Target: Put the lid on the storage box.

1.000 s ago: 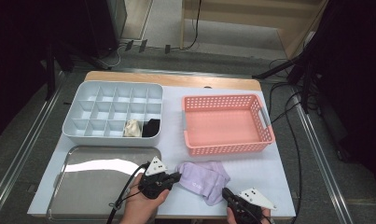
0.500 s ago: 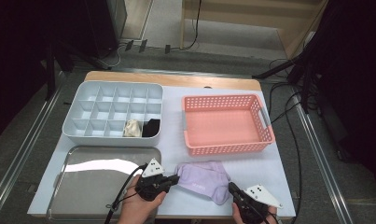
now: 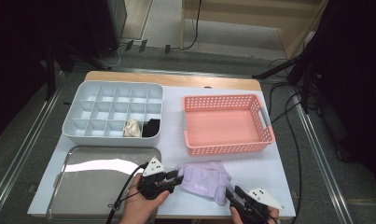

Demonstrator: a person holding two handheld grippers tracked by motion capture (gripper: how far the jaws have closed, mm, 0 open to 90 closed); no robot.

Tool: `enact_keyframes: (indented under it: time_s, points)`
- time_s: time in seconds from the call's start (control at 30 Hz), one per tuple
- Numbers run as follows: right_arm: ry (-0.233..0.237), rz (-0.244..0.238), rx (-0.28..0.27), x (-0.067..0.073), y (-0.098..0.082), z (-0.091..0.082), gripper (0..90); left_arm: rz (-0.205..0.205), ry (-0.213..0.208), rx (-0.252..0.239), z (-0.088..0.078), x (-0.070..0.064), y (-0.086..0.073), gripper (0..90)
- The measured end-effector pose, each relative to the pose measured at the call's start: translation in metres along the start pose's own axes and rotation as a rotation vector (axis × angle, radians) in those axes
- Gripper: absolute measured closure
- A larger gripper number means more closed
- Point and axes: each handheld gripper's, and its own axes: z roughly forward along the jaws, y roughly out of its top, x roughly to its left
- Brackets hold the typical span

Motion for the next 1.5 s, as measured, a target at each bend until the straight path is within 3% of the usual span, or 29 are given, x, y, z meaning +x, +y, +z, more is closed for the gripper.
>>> enact_keyframes:
  time_s: [0.17,0.23,0.3,0.5,0.6,0.73,0.9,1.13,1.2,1.3,1.37,1.5]
  points:
    - [-0.003,-0.039,0.029,0.005,-0.002,0.002,84.6,0.018,0.003,0.015,0.001,-0.004,0.000,85.9]
    - [0.012,-0.036,0.034,0.005,-0.001,0.001,87.3,0.017,-0.002,0.011,-0.001,-0.004,0.000,89.3]
    - [0.003,-0.039,0.023,0.005,0.001,-0.002,88.1,0.019,-0.004,0.005,-0.003,-0.004,0.000,90.0]
    - [-0.027,-0.090,-0.085,0.004,0.015,-0.013,88.3,0.010,0.006,-0.032,-0.011,-0.001,0.002,90.0]
    - [-0.018,-0.105,-0.105,0.004,0.026,-0.011,88.3,0.004,0.016,-0.037,-0.013,0.001,0.002,90.0]
    - [-0.018,-0.133,-0.096,0.003,0.036,0.002,88.2,-0.006,0.021,-0.036,-0.011,0.002,0.001,90.0]
    - [-0.010,-0.105,-0.056,-0.009,0.040,0.019,88.0,0.001,0.023,-0.017,-0.008,0.001,0.000,90.0]
    - [0.047,-0.101,-0.001,-0.018,0.040,0.036,86.2,-0.004,0.078,0.035,-0.002,0.004,-0.002,90.0]
    - [0.057,-0.087,-0.009,-0.020,0.038,0.037,78.2,-0.005,0.089,0.032,-0.002,0.004,-0.002,87.8]
    - [0.043,-0.044,-0.039,-0.025,0.037,0.034,65.4,-0.024,0.107,-0.006,-0.003,0.005,-0.001,71.6]
    - [0.046,-0.019,-0.034,-0.028,0.036,0.033,64.6,-0.047,0.118,-0.017,-0.003,0.008,0.001,63.0]
    - [0.064,-0.020,0.004,-0.027,0.032,0.039,69.6,-0.071,0.105,0.038,0.005,0.009,0.003,62.0]
